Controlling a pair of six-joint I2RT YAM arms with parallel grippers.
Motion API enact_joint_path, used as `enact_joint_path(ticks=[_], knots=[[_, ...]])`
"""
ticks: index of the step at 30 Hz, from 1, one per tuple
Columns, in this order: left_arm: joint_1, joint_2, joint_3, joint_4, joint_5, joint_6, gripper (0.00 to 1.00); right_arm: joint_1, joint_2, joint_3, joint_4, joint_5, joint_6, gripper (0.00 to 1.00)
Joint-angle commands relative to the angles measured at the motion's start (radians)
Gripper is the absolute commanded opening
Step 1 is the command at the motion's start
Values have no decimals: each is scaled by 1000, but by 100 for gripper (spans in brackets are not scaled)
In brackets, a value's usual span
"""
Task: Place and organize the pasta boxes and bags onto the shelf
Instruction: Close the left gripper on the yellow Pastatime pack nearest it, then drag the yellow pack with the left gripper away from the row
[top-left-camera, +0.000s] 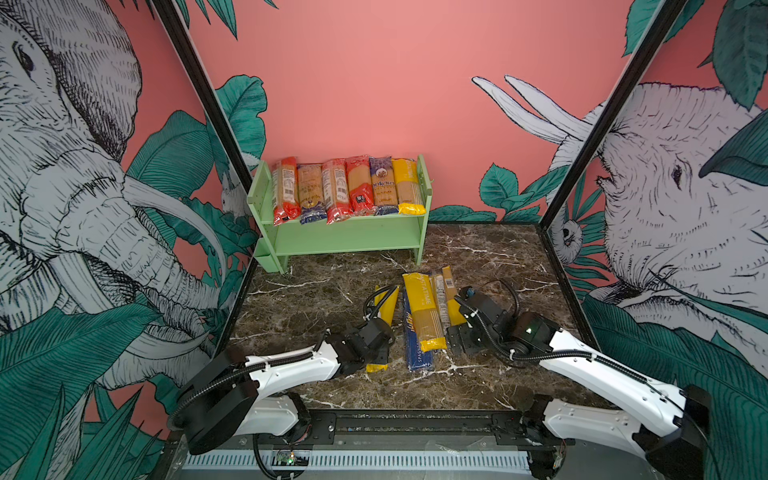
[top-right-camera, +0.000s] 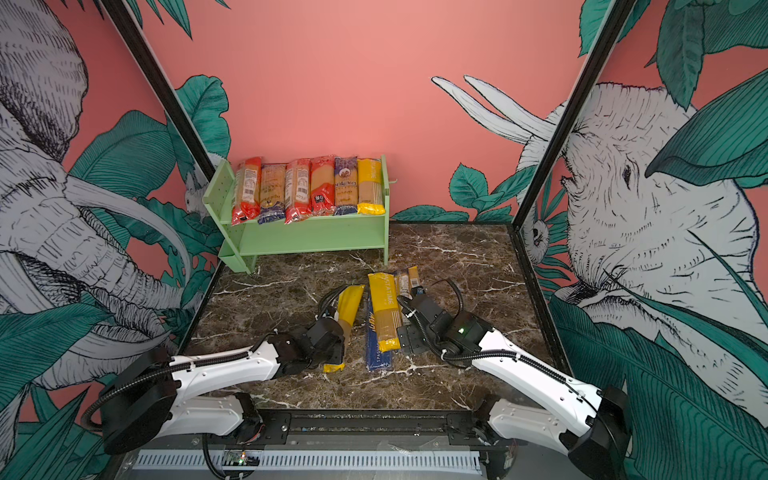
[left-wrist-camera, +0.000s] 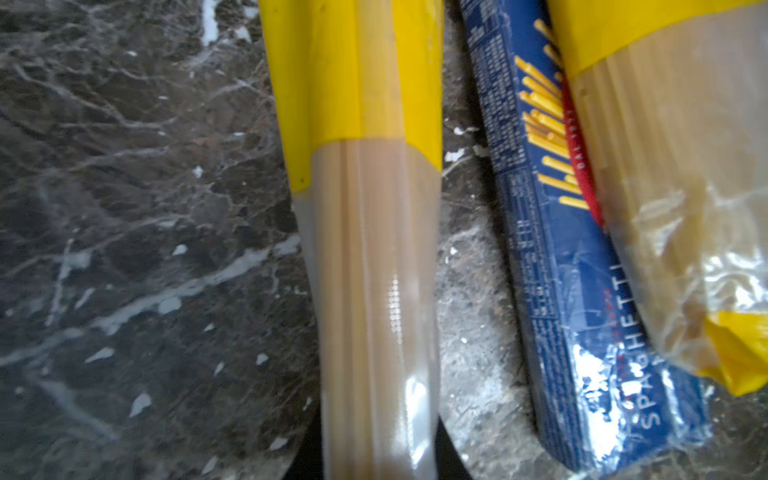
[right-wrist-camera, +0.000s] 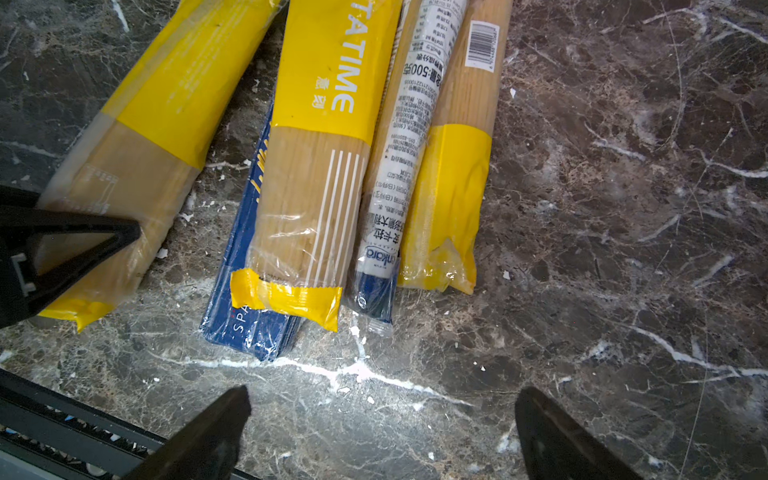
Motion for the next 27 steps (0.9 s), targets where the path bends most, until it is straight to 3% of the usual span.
enact_joint_path(ticks=[1, 6, 8, 12, 14, 27], knots=[[-3, -40, -6, -25, -103, 10, 0, -5, 5, 35, 12, 3, -1, 99], [-3, -36, -34, -28, -117, -24, 3, -5, 12, 38, 16, 0, -3, 99], [-3, -36, -53, -17, -110, -39, 13, -5, 17, 41, 19, -2, -3, 99], [-6, -51, -101, 24, -69, -67, 49, -5, 22, 42, 27, -9, -6, 99], [-17, -66, -116, 16, -66, -85, 58, -5, 24, 40, 31, -12, -6, 99], [-182, -169, -166, -60, -183, -198, 76, -2, -15, 34, 16, -33, 12, 99]])
